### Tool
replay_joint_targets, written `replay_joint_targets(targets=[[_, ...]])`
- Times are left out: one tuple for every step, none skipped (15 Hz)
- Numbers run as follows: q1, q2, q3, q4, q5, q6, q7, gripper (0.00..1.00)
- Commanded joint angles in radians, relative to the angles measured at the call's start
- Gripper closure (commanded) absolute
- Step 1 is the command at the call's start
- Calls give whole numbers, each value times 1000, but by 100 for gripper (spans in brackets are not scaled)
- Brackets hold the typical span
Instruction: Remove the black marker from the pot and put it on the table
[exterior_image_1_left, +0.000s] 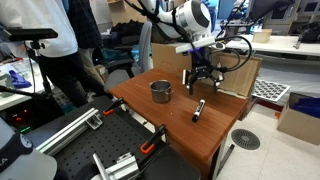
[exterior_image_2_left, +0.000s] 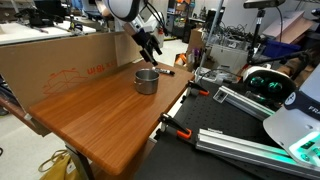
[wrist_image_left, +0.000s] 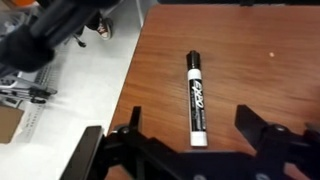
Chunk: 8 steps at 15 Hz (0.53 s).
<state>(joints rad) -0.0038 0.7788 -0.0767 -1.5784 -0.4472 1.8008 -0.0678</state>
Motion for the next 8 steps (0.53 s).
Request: replay_joint_targets(targets=[[17, -21, -7, -19, -30, 11, 11, 0], [19, -34, -5, -33, -34, 23, 9, 0], [21, -56, -3, -55, -38, 42, 12, 0], [23, -81, 1, -78, -42, 64, 13, 0], [26, -111, 5, -105, -47, 89, 16, 0], [29, -147, 9, -138, -50, 122, 15, 0], [33, -193, 13, -184, -58, 162, 18, 0], [39, -236, 14, -230, -69, 209, 30, 0]])
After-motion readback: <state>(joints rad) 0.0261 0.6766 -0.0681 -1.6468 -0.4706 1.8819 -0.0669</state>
